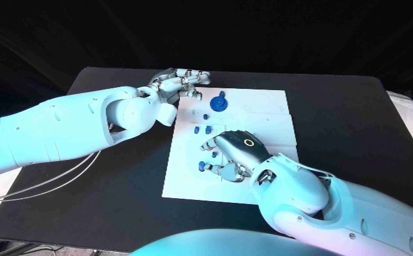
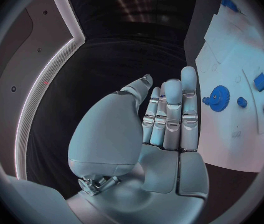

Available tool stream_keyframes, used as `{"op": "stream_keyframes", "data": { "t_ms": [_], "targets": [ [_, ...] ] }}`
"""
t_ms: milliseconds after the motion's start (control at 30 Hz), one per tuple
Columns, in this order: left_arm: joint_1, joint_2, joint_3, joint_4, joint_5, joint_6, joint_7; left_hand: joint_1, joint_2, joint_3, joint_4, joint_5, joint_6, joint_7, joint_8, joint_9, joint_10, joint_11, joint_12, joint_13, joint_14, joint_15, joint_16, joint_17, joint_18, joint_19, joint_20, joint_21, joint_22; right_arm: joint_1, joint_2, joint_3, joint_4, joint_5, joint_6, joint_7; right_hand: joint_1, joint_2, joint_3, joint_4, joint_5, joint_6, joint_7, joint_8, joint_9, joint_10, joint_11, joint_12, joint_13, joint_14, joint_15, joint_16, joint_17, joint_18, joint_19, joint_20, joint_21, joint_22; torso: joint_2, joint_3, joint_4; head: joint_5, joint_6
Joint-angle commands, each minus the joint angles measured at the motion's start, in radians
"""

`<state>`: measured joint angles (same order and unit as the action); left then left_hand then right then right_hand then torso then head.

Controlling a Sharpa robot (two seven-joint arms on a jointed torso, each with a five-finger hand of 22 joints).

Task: Assemble the parts on the task board

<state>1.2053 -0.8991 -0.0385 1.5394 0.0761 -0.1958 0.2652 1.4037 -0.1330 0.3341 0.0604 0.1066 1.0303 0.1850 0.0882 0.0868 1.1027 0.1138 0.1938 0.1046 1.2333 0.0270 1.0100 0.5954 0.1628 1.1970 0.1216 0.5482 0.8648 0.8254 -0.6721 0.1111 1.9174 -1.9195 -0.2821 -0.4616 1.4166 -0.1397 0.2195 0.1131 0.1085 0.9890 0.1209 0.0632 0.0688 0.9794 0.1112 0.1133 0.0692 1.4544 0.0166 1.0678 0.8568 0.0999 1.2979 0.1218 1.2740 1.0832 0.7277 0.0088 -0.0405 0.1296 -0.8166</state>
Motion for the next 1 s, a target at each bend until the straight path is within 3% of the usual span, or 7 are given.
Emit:
{"op": "stream_keyframes", "data": {
  "t_ms": [33, 67, 167, 367, 633, 800, 1000],
  "targets": [
    [0.000, 0.001, 0.001, 0.001, 0.001, 0.020, 0.003, 0.001, 0.007, -0.007, 0.000, -0.001, -0.008, 0.001, 0.006, -0.001, -0.007, -0.001, 0.003, 0.001, -0.010, 0.000, 0.003, -0.001, 0.019, -0.001, 0.004, -0.004, -0.001, -0.001, -0.045, 0.013, 0.033, 0.070, -0.107, 0.026, 0.011, 0.007, -0.006, 0.006, 0.014, 0.021, 0.008, 0.007, 0.003, 0.054, -0.014, 0.033, 0.004, 0.006, -0.007, 0.001, 0.005, 0.005, 0.011, -0.006, 0.002, 0.008, -0.002, -0.0010, -0.0011, -0.010, 0.004],
    [0.000, 0.001, 0.001, 0.001, 0.001, 0.020, 0.003, 0.001, 0.007, -0.007, 0.000, -0.001, -0.008, 0.001, 0.006, -0.001, -0.007, -0.001, 0.003, 0.001, -0.010, 0.000, 0.003, -0.001, 0.019, -0.001, 0.004, -0.004, -0.001, -0.001, -0.068, 0.020, 0.046, 0.101, -0.117, 0.023, 0.010, 0.016, -0.002, 0.014, 0.029, 0.041, 0.020, 0.014, 0.006, 0.102, -0.024, 0.056, 0.009, 0.007, -0.015, 0.002, 0.005, 0.005, 0.013, -0.011, 0.004, 0.010, -0.002, -0.0018, -0.0005, -0.015, 0.007],
    [0.000, -0.001, 0.001, 0.001, 0.001, 0.020, 0.003, 0.001, 0.007, -0.007, 0.000, -0.001, -0.008, 0.001, 0.006, -0.001, -0.007, -0.001, 0.003, 0.001, -0.010, 0.000, 0.003, -0.001, 0.019, -0.001, 0.004, -0.004, -0.001, 0.000, -0.154, 0.043, 0.088, 0.226, -0.141, -0.002, -0.009, 0.017, -0.003, 0.041, 0.039, 0.072, 0.028, 0.025, 0.010, 0.219, -0.039, 0.104, 0.026, 0.020, -0.026, 0.037, 0.048, -0.004, 0.038, -0.022, 0.031, 0.050, -0.004, -0.0024, -0.0023, -0.024, 0.009],
    [0.000, -0.008, 0.000, 0.000, 0.001, 0.018, 0.004, 0.003, 0.008, -0.010, -0.001, -0.001, -0.011, 0.002, 0.008, -0.002, -0.010, 0.000, 0.006, 0.002, -0.011, 0.000, 0.004, -0.004, 0.019, 0.000, 0.004, -0.006, -0.003, 0.001, -0.320, 0.068, 0.159, 0.428, -0.160, -0.071, -0.079, -0.023, -0.082, 0.102, 0.125, 0.049, 0.004, 0.026, 0.006, 0.375, -0.072, 0.235, 0.124, 0.054, -0.055, 0.166, 0.209, -0.030, 0.110, -0.051, 0.116, 0.176, -0.008, -0.0017, -0.0181, -0.031, 0.017],
    [0.000, -0.011, -0.001, 0.001, 0.001, 0.019, 0.004, 0.003, 0.008, -0.010, -0.001, -0.001, -0.011, 0.002, 0.008, -0.002, -0.010, 0.000, 0.006, 0.002, -0.011, 0.000, 0.004, -0.004, 0.019, 0.000, 0.004, -0.006, -0.003, -0.012, -0.468, 0.074, 0.183, 0.465, -0.103, -0.151, -0.062, 0.016, -0.215, 0.165, 0.162, 0.034, -0.005, 0.088, 0.015, 0.268, -0.081, 0.481, 0.423, 0.054, -0.060, 0.244, 0.303, -0.046, 0.141, -0.057, 0.169, 0.256, -0.013, 0.0003, -0.0348, -0.048, 0.027],
    [-0.001, -0.010, -0.001, -0.002, 0.001, 0.019, 0.004, 0.003, 0.008, -0.010, -0.001, -0.001, -0.011, 0.002, 0.008, -0.002, -0.010, 0.000, 0.006, 0.002, -0.011, 0.000, 0.004, -0.004, 0.019, 0.000, 0.004, -0.006, -0.003, -0.022, -0.492, 0.073, 0.174, 0.431, -0.082, -0.182, -0.069, 0.034, -0.258, 0.174, 0.186, 0.034, -0.008, 0.117, 0.020, 0.279, -0.083, 0.617, 0.586, 0.058, -0.062, 0.269, 0.338, -0.049, 0.148, -0.058, 0.180, 0.274, -0.016, 0.0005, -0.0385, -0.049, 0.027],
    [-0.003, -0.008, -0.001, -0.003, 0.001, 0.022, 0.004, 0.003, 0.008, -0.010, -0.001, -0.001, -0.011, 0.002, 0.008, -0.002, -0.010, 0.000, 0.006, 0.002, -0.011, 0.000, 0.004, -0.004, 0.019, 0.000, 0.004, -0.006, -0.003, -0.032, -0.468, 0.072, 0.150, 0.395, -0.073, -0.216, -0.111, 0.060, -0.307, 0.177, 0.219, 0.031, -0.011, 0.143, 0.022, 0.300, -0.086, 0.753, 0.751, 0.061, -0.063, 0.291, 0.368, -0.050, 0.149, -0.059, 0.184, 0.281, -0.015, 0.0009, -0.0327, -0.053, 0.028]
  ]
}}
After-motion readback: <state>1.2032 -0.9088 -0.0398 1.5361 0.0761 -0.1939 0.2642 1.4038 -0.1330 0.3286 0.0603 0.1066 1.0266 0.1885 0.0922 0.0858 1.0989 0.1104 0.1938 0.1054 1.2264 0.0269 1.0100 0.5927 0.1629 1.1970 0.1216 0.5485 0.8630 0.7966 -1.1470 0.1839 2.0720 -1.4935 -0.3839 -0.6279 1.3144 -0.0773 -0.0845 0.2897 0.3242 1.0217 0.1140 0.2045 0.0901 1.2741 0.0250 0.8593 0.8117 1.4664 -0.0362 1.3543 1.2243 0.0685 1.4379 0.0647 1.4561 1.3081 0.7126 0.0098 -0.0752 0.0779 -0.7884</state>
